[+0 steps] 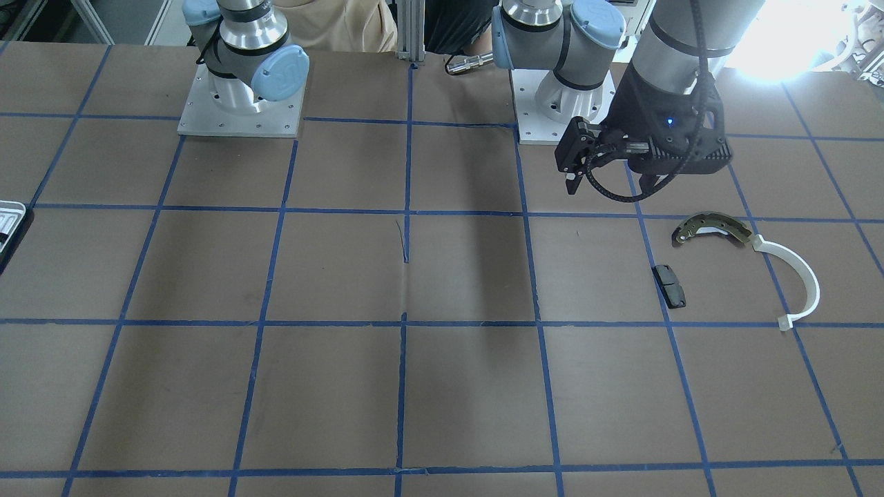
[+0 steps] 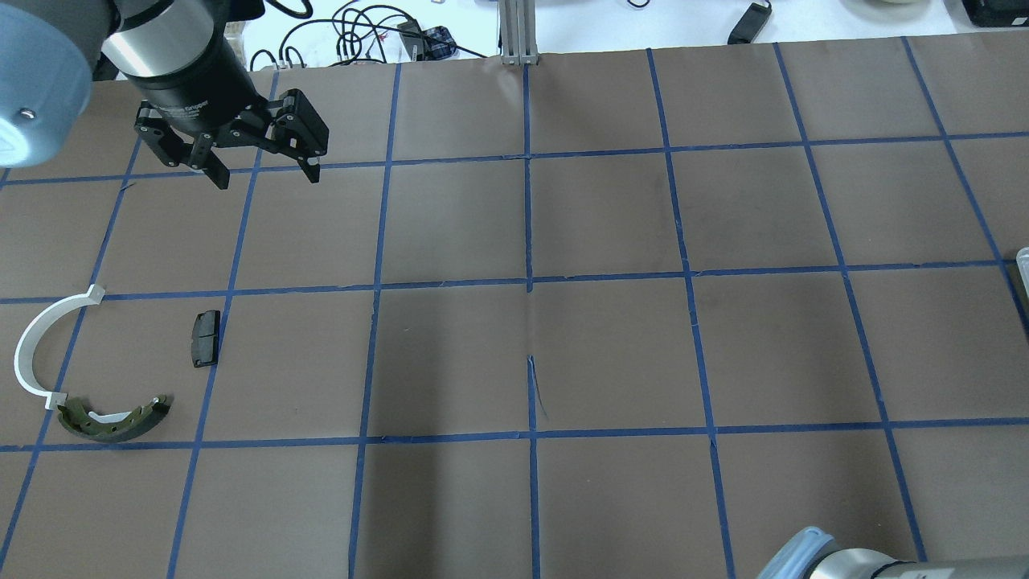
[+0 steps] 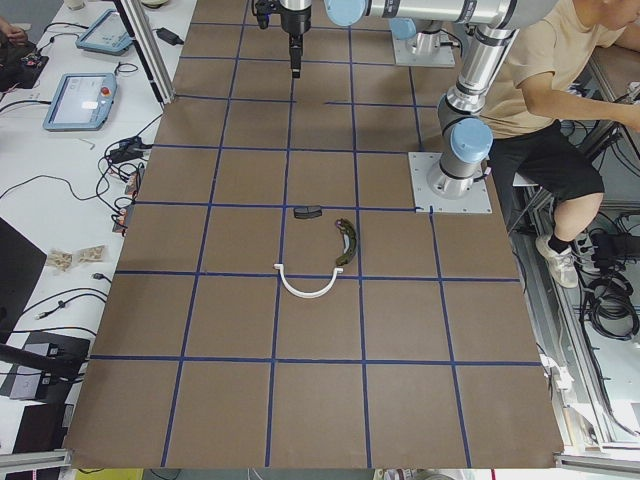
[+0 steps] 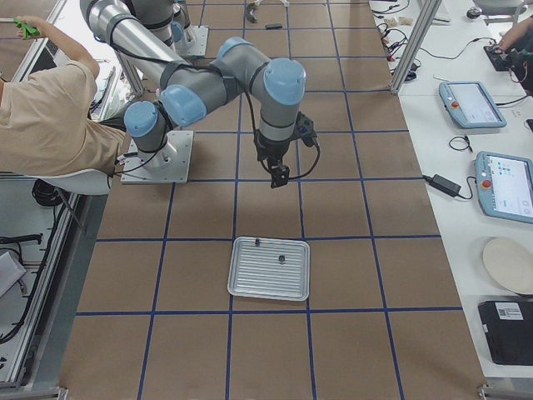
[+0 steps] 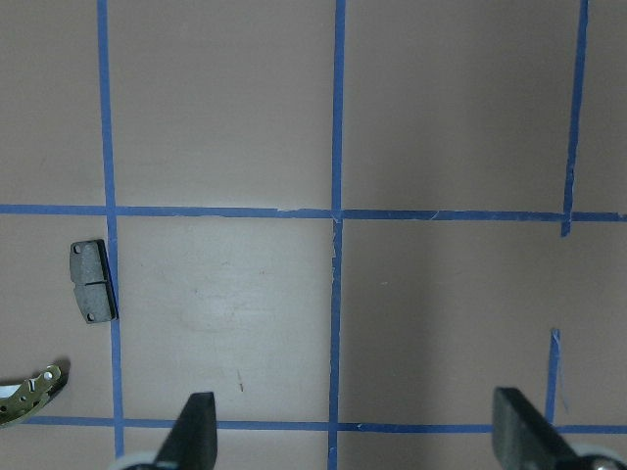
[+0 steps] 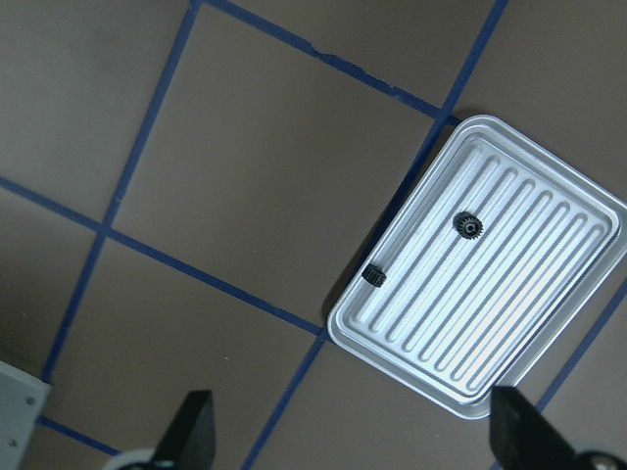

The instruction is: Place bearing gear from tray to pile

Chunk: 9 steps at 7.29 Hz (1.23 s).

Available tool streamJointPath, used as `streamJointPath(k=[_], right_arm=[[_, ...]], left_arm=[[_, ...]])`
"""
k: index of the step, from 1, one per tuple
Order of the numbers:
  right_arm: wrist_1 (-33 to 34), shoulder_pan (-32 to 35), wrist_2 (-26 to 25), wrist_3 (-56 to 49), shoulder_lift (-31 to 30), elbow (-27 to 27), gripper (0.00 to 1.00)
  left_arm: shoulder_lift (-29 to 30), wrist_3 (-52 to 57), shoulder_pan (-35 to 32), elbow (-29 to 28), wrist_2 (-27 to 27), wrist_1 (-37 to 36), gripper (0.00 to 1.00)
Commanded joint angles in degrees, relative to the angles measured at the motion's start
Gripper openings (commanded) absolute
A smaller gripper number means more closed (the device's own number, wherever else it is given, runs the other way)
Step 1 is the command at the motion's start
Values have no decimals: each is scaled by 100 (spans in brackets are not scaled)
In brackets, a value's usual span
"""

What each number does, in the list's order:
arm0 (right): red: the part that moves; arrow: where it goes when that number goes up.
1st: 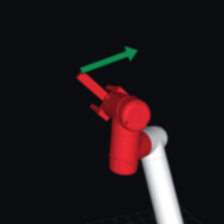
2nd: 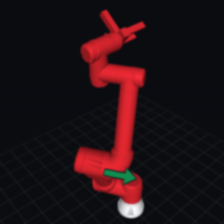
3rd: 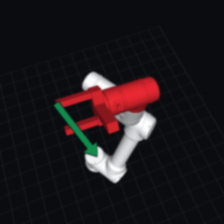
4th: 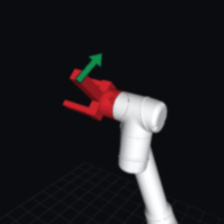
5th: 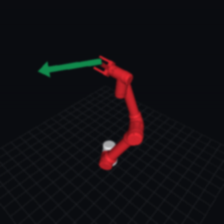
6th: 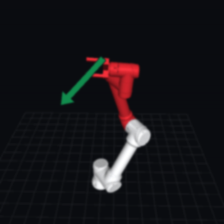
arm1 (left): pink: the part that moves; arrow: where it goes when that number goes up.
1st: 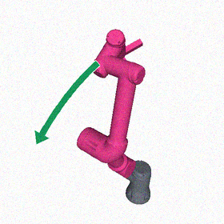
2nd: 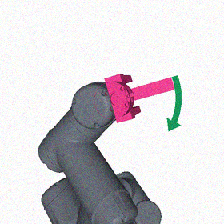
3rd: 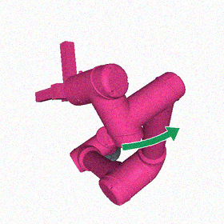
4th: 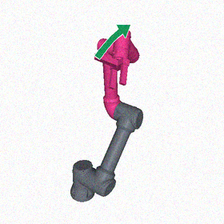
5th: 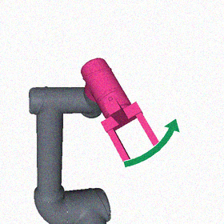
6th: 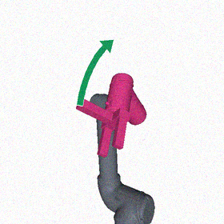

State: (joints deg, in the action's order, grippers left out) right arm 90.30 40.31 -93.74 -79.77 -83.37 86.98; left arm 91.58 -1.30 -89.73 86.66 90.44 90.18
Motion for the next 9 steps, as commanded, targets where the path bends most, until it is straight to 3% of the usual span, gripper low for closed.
streamJointPath(k=[1,2,5,7,9], right_arm=[[1017,-234,31,-2026,705,386,100],[2147,-339,266,-2677,1039,729,100],[2886,-348,462,-3848,1341,1599,100],[3912,-531,444,-4256,1376,2189,100],[4022,-674,444,-4318,1560,2392,99]], left_arm=[[0,-2,0,0,0,0,100],[0,-2,0,0,0,0,100],[0,-2,0,9,-9,0,100],[0,-2,-1,9,-9,0,100],[0,7,0,9,-9,0,100]])
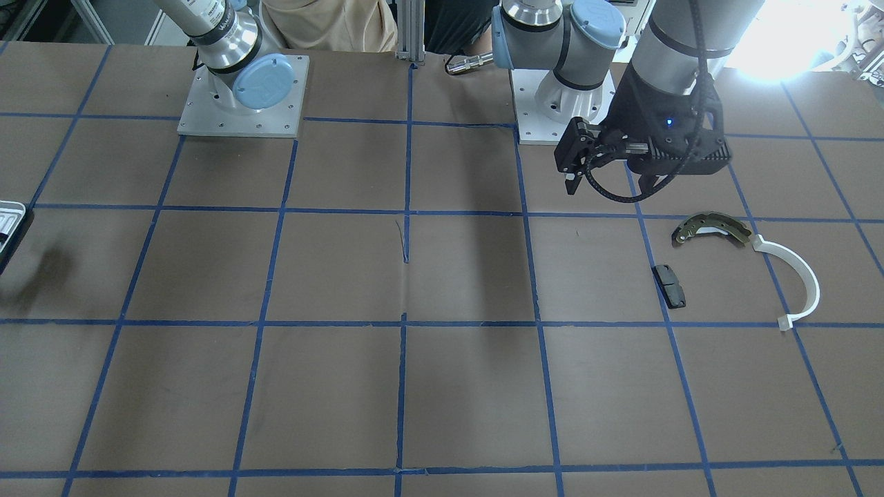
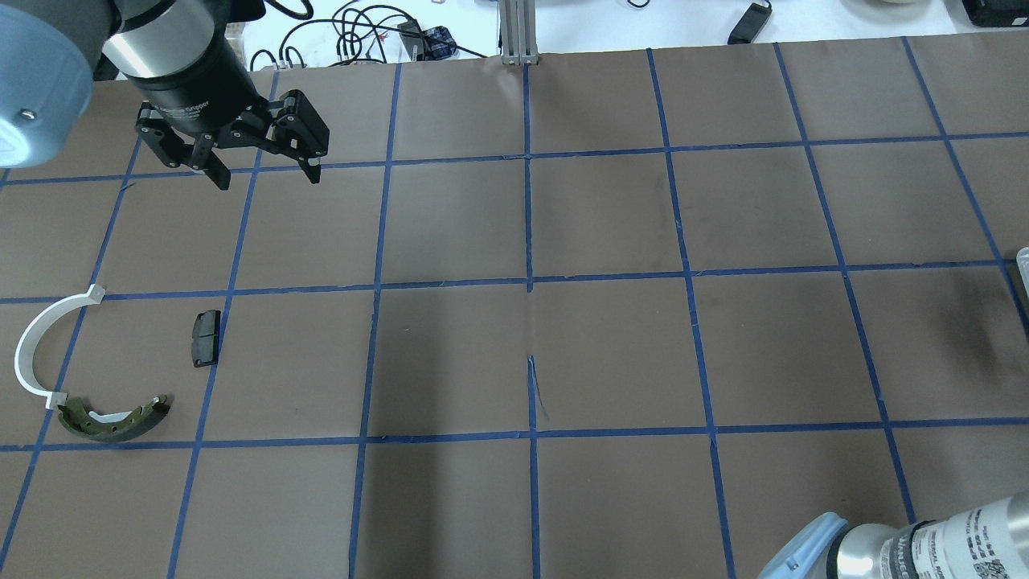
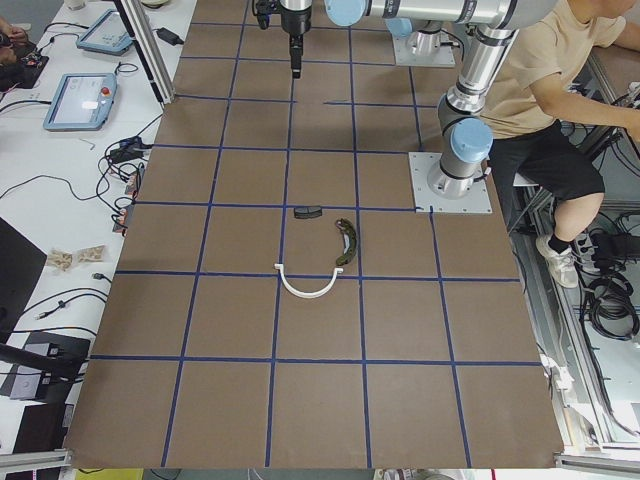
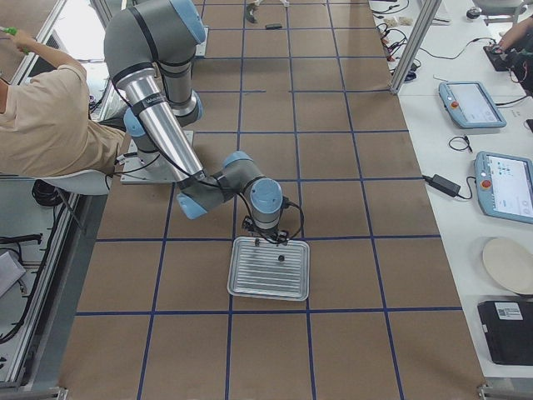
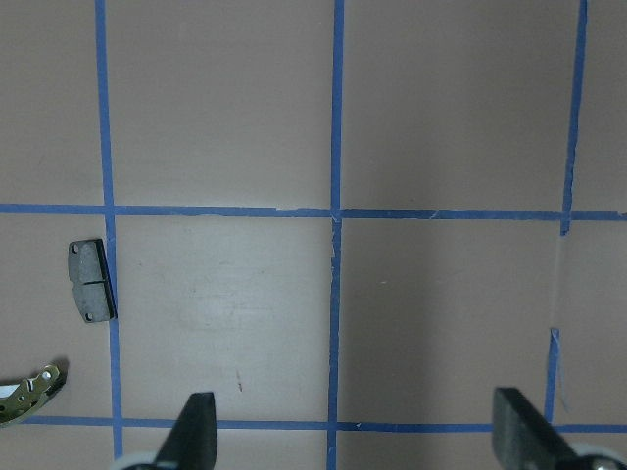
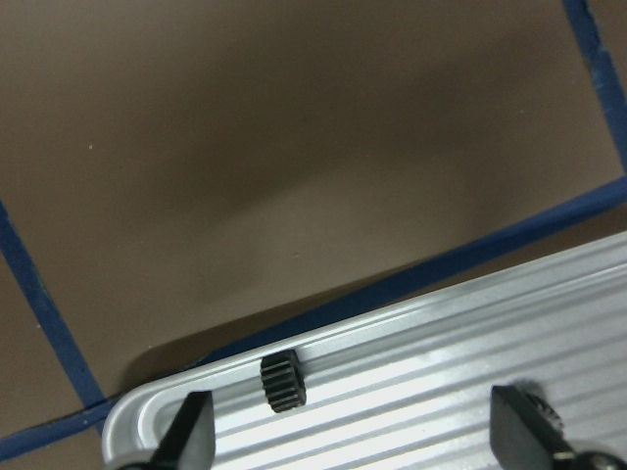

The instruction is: Place bearing gear from tray to pile

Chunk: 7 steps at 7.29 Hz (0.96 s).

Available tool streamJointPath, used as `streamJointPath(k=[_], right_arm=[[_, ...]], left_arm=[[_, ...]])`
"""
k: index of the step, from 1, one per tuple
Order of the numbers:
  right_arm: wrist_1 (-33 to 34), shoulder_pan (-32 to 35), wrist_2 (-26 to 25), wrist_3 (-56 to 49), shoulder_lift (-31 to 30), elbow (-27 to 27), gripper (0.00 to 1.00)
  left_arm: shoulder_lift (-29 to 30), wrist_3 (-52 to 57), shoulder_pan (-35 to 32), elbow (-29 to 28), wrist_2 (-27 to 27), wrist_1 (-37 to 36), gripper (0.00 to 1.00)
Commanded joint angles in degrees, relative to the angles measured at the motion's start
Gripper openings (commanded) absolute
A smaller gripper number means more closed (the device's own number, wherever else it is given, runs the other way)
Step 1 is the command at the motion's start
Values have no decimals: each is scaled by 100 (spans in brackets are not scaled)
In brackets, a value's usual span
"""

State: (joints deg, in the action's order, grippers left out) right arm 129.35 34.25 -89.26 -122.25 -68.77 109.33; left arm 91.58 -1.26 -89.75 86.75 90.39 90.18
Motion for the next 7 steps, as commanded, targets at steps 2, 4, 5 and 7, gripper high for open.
streamJointPath(k=[2,4,5,7], right_arm=[[361,-68,-38,-97,110,290,94],[424,-68,-82,-88,110,282,60],[424,-68,-82,-88,101,282,38],[416,-68,-100,-36,66,273,4]], left_arm=[[0,3,1,0,5,0,100],[0,3,1,0,5,0,100],[0,3,1,0,5,0,100],[0,3,1,0,5,0,100]])
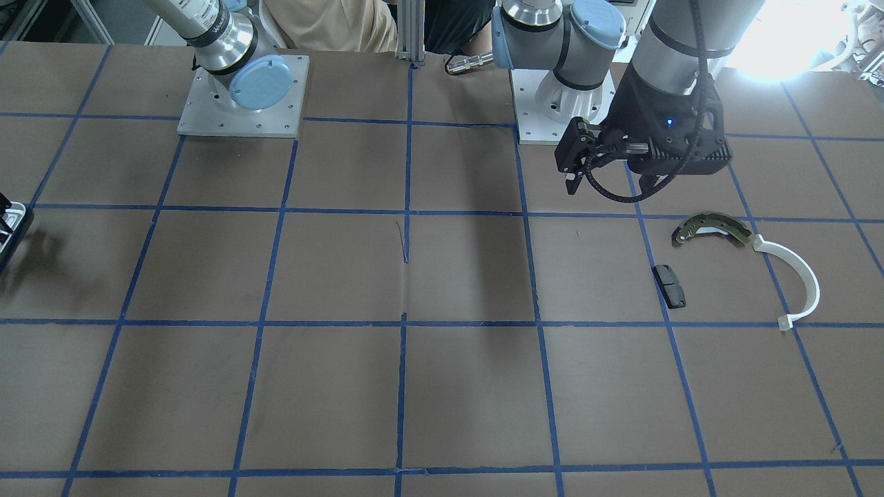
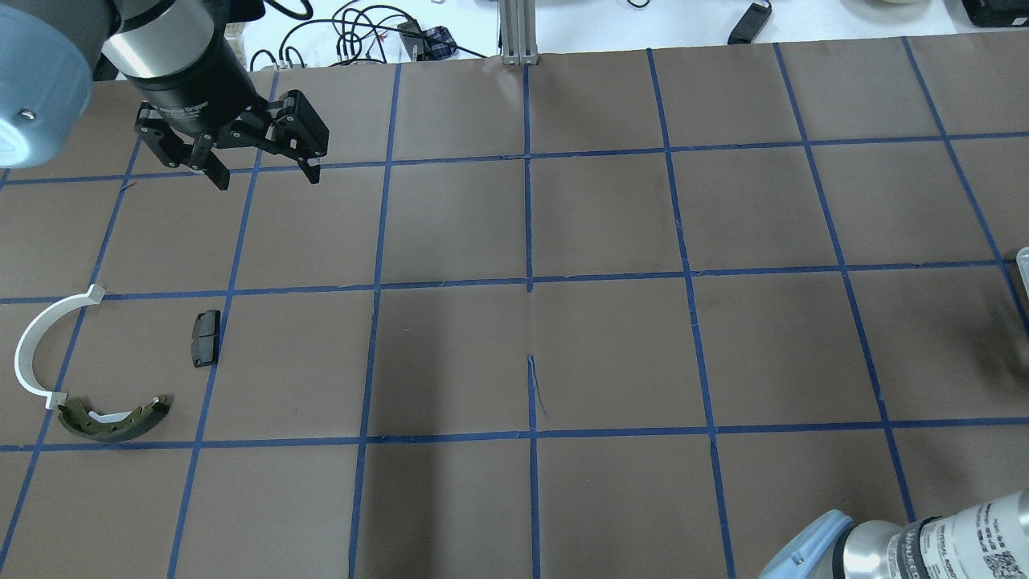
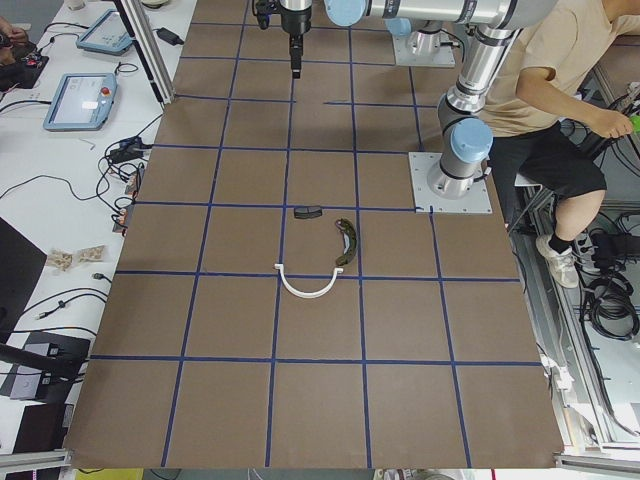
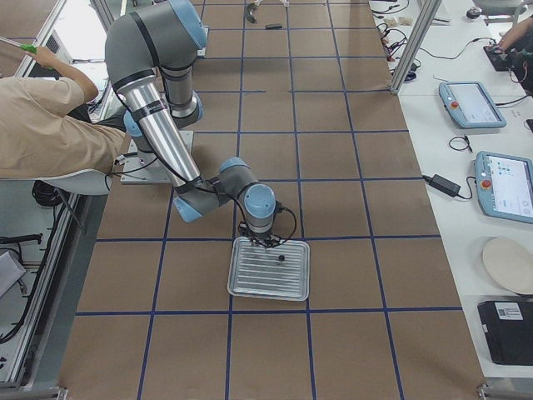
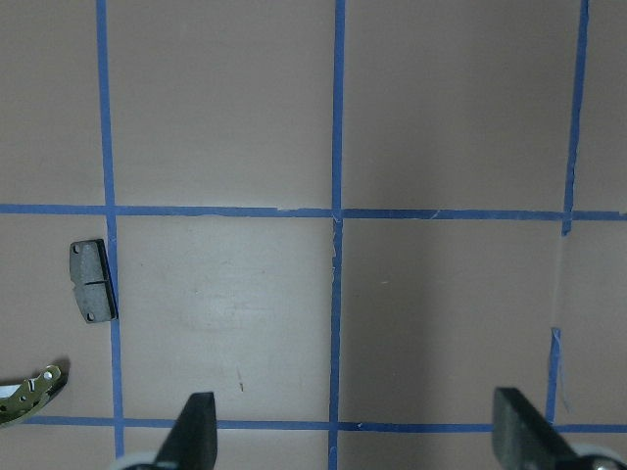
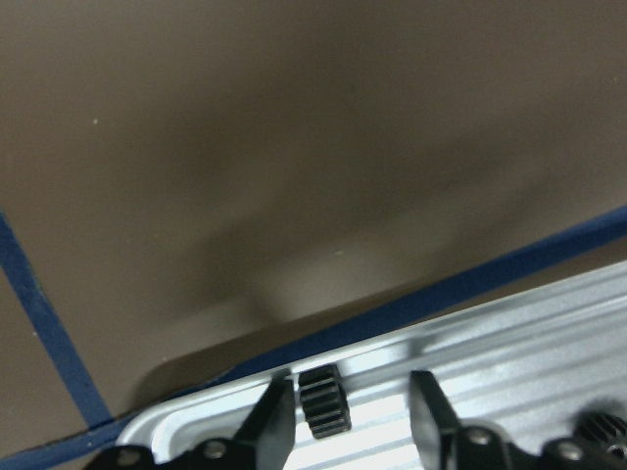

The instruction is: Place bearing gear from tray to pile

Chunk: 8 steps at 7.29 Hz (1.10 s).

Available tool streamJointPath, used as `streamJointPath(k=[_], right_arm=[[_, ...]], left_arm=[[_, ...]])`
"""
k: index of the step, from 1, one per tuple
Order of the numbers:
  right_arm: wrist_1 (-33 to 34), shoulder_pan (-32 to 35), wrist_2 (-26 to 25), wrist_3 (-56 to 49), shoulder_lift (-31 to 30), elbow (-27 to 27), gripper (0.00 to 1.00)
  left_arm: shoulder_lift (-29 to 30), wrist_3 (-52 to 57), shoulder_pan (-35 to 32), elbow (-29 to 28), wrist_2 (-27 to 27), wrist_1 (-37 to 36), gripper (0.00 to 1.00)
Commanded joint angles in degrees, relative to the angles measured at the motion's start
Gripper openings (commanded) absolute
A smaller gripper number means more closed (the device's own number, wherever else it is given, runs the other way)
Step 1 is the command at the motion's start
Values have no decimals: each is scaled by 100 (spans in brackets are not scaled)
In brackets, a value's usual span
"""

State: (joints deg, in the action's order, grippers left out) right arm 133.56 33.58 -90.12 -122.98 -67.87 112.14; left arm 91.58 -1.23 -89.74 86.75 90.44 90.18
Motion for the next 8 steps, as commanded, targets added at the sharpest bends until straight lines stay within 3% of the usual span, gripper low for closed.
streamJointPath(k=[1,3,4,5,7,8], right_arm=[[-14,0,-32,55,-24,-25,0],[-84,0,-225,90,-103,-60,0],[-293,61,-156,578,-495,-34,0],[-1357,261,-138,1487,-1178,-25,0],[-2864,1311,-111,3638,-2445,140,0],[-2940,2188,-120,4842,-2824,229,0]], left_arm=[[0,0,0,0,0,9,100],[0,0,0,0,0,9,100],[0,0,0,0,0,9,100],[0,0,0,0,0,9,100],[0,0,0,0,0,9,100],[0,0,0,0,0,9,100]])
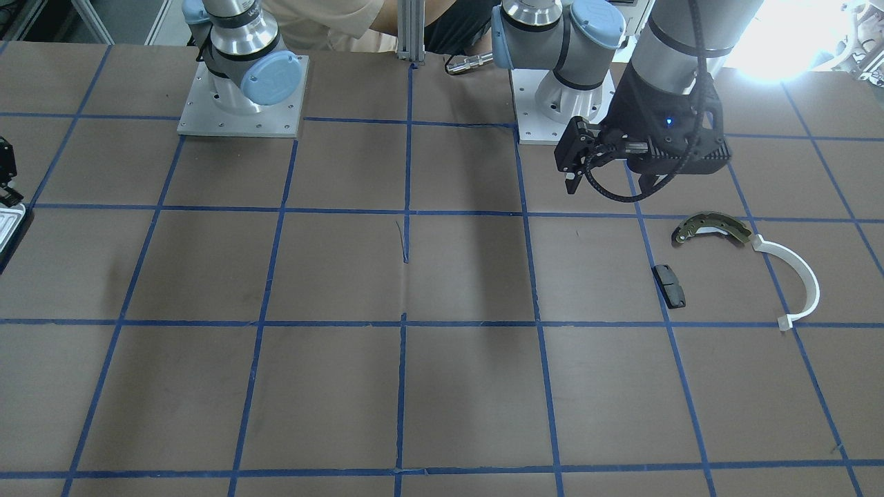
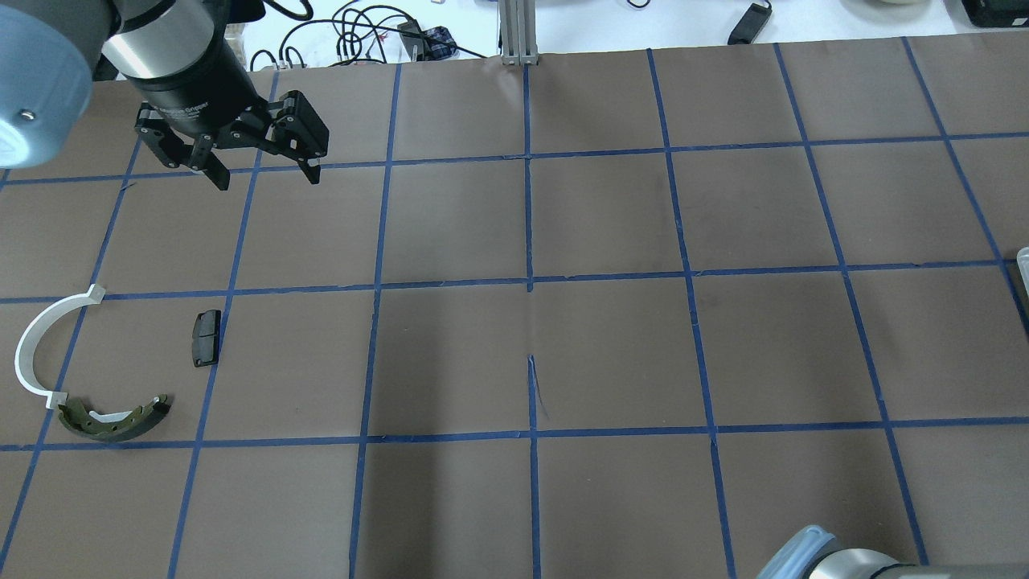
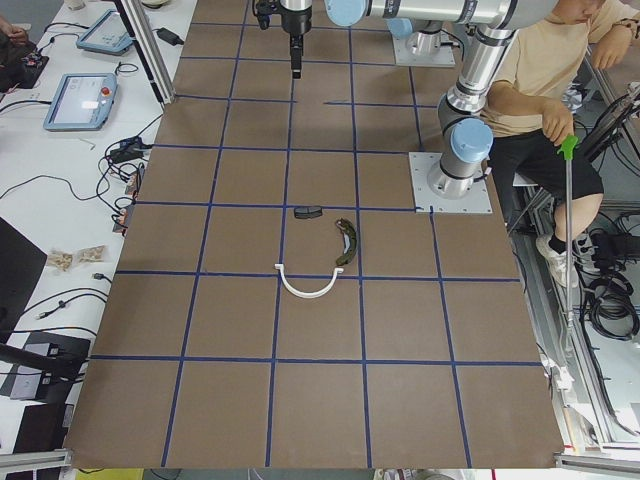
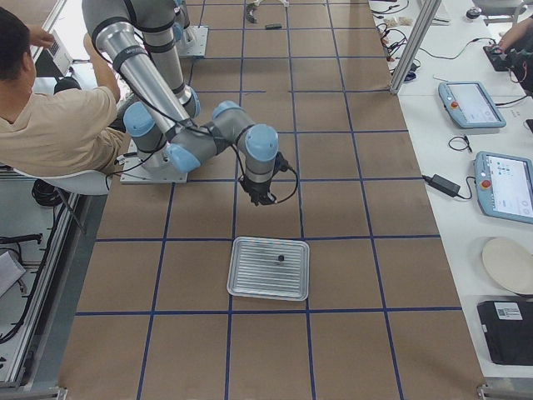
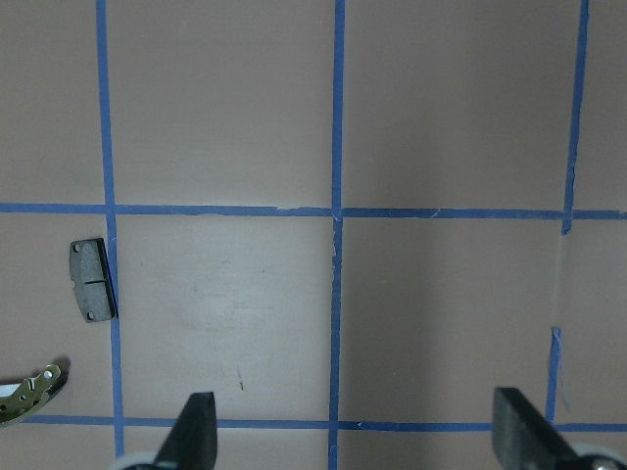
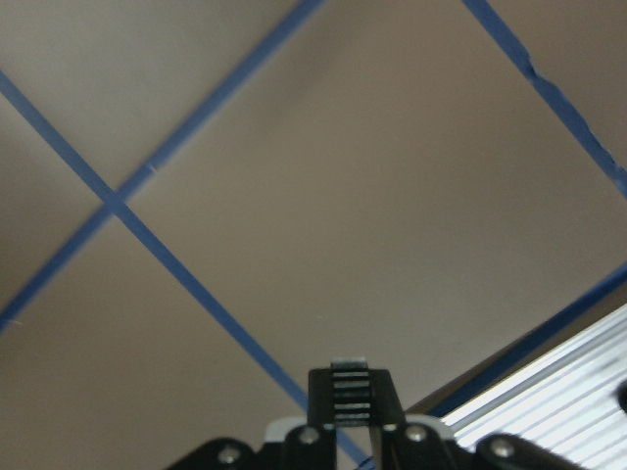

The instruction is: Place bearing gear from tray to pile

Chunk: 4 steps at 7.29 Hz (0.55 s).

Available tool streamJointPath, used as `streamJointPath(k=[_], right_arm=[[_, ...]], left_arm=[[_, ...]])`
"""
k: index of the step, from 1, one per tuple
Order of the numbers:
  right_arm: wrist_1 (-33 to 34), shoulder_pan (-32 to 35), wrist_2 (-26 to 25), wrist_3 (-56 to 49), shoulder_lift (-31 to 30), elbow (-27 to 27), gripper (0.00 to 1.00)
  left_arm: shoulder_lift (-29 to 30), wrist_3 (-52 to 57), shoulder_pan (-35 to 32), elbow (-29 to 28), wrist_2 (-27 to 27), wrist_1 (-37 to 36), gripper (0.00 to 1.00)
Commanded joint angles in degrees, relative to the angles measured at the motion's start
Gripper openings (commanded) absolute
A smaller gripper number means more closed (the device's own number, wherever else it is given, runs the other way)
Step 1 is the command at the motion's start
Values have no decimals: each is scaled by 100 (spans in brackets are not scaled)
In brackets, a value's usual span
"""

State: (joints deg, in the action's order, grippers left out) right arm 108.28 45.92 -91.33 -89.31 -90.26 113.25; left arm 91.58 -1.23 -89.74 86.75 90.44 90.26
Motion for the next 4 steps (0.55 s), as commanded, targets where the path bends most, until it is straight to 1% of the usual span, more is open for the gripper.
streamJointPath(k=[1,3,4], right_arm=[[-412,1815,167,2809,-667,110,0],[-229,3302,903,5708,-511,119,0],[416,3944,1220,7028,-188,110,0]], left_arm=[[0,0,0,0,0,0,100],[0,0,0,0,0,0,100],[0,0,0,0,0,0,100]])
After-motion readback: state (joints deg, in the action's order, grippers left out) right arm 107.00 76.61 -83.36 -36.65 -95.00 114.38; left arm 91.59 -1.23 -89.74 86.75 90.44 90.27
